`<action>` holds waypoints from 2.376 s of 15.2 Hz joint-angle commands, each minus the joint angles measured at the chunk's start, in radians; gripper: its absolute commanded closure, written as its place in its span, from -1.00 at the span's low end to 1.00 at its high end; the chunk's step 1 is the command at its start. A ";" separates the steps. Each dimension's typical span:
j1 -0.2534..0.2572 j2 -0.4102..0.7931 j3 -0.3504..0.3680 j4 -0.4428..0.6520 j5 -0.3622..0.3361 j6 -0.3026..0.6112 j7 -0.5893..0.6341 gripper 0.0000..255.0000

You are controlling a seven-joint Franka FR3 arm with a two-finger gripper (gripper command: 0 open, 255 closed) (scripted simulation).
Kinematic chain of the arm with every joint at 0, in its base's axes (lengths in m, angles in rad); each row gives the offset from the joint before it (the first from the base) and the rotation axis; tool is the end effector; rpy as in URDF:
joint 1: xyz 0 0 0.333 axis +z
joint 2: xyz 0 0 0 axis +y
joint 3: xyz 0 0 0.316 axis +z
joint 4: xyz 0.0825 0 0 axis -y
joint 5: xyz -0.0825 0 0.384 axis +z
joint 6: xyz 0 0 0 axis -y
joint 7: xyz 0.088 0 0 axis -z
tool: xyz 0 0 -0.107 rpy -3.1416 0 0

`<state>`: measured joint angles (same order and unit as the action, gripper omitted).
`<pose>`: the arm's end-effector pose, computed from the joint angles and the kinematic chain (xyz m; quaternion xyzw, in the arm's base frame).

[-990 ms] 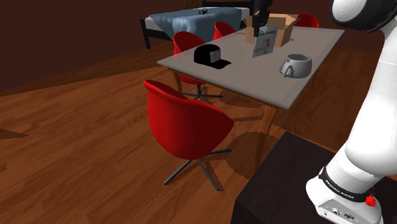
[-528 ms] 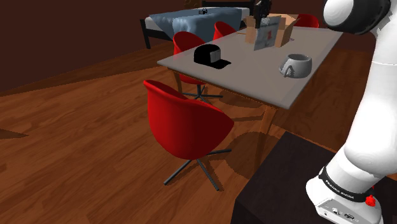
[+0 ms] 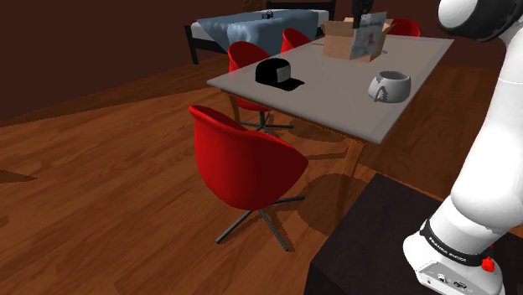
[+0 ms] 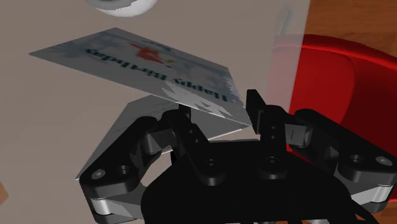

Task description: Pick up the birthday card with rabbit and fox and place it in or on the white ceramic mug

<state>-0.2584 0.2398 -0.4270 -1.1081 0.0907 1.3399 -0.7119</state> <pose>0.4907 -0.3330 0.6880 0.9995 0.0296 0.0012 0.0077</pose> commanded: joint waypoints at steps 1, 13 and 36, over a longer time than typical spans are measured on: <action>-0.023 -0.017 -0.014 0.001 -0.003 -0.017 -0.038 1.00; -0.137 -0.107 -0.094 -0.060 -0.030 -0.042 -0.244 1.00; -0.093 -0.261 -0.067 -0.531 -0.109 0.295 -0.192 1.00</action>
<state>-0.3506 -0.0212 -0.4936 -1.6319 -0.0172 1.6308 -0.9035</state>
